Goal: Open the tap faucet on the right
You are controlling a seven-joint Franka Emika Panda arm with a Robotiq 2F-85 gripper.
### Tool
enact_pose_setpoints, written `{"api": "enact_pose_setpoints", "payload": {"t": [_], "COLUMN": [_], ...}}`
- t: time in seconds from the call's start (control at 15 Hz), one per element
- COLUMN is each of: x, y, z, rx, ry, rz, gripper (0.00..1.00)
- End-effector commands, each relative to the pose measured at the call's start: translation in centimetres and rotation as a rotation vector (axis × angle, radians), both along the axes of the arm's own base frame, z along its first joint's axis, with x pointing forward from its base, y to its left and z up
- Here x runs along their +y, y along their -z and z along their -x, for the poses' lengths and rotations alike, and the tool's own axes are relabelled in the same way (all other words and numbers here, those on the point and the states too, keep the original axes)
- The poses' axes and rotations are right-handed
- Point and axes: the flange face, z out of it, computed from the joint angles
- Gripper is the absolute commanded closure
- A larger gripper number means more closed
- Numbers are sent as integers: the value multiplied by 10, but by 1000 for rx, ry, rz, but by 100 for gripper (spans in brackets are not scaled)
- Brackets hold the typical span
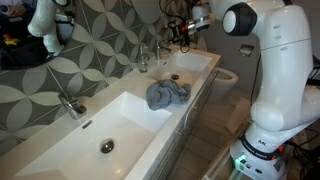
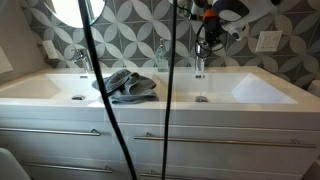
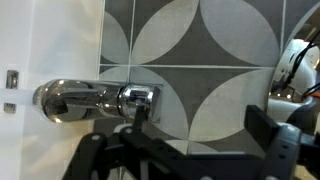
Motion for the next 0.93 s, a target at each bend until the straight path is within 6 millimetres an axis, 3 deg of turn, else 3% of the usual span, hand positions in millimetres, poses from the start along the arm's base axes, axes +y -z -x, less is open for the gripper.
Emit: {"api": "enact_pose_setpoints", "payload": {"t": [0.0,0.47,0.87], "x": [-8,-21,-3], "y": [-8,-37,-75], "z": [3,33,64], "rx": [59,231,342], "ry": [5,-49,-145], "rz": [29,247,484], "gripper": [0,0,0]}}
